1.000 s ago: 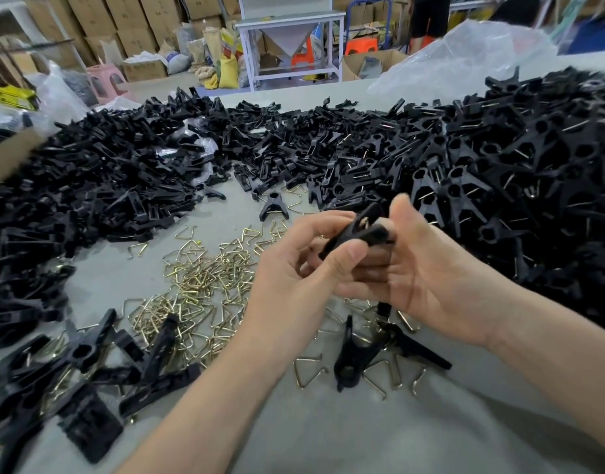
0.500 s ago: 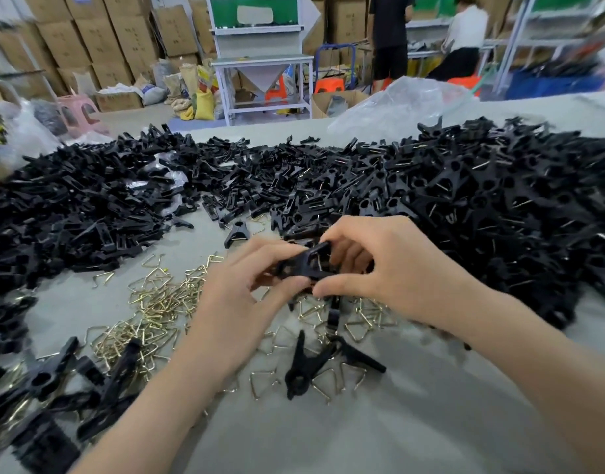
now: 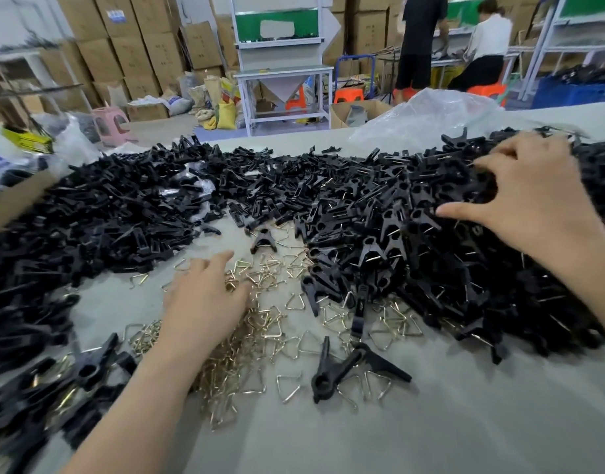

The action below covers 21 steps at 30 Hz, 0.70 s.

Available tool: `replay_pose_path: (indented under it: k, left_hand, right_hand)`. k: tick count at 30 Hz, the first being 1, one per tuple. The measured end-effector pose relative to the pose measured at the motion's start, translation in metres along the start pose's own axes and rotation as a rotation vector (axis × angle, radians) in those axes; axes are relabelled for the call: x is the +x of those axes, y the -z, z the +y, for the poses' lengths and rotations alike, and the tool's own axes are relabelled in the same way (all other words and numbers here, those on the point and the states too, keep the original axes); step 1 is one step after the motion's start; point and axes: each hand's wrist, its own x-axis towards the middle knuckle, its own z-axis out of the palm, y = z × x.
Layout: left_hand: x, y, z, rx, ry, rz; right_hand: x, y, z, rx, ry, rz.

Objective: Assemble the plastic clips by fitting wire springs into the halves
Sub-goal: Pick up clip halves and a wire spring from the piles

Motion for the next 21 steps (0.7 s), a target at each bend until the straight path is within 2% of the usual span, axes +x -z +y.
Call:
replay_pose_path:
  k: [2, 4, 6, 8, 10, 14, 16, 18, 21]
  left_hand:
    - [0.000, 0.000, 0.000, 0.059, 0.008, -0.041]
    - [-0.001, 0.000, 0.002, 0.090, -0.007, -0.039]
    - [-0.002, 0.000, 0.004, 0.083, -0.015, -0.029]
    - [-0.003, 0.000, 0.005, 0.086, -0.027, -0.014]
    - [-0.004, 0.000, 0.006, 0.100, -0.039, -0.005]
    - [-0.004, 0.001, 0.008, 0.075, -0.048, 0.001]
    - [-0.003, 0.000, 0.007, 0.077, -0.053, 0.007]
    - [-0.003, 0.001, 0.006, 0.070, -0.059, 0.022]
    - [-0.004, 0.000, 0.006, 0.074, -0.073, 0.050]
  right_hand:
    - [-0.004, -0.004, -0.016, 0.037, -0.010, 0.014]
    - [-0.006, -0.008, -0.039, 0.156, 0.104, 0.119]
    - [-0.003, -0.015, -0.072, 0.296, 0.240, 0.105]
    - [0.006, -0.028, -0.108, 0.403, 0.355, -0.049]
    - [0.017, -0.046, -0.143, 0.395, 0.447, -0.227]
    - [0.035, -0.076, -0.198, 0.454, 0.424, -0.511]
    - [0.041, -0.089, -0.216, 0.403, 0.410, -0.585]
    - [0.047, -0.096, -0.226, 0.339, 0.416, -0.586]
    - [0.062, -0.098, -0.228, 0.241, 0.335, -0.635]
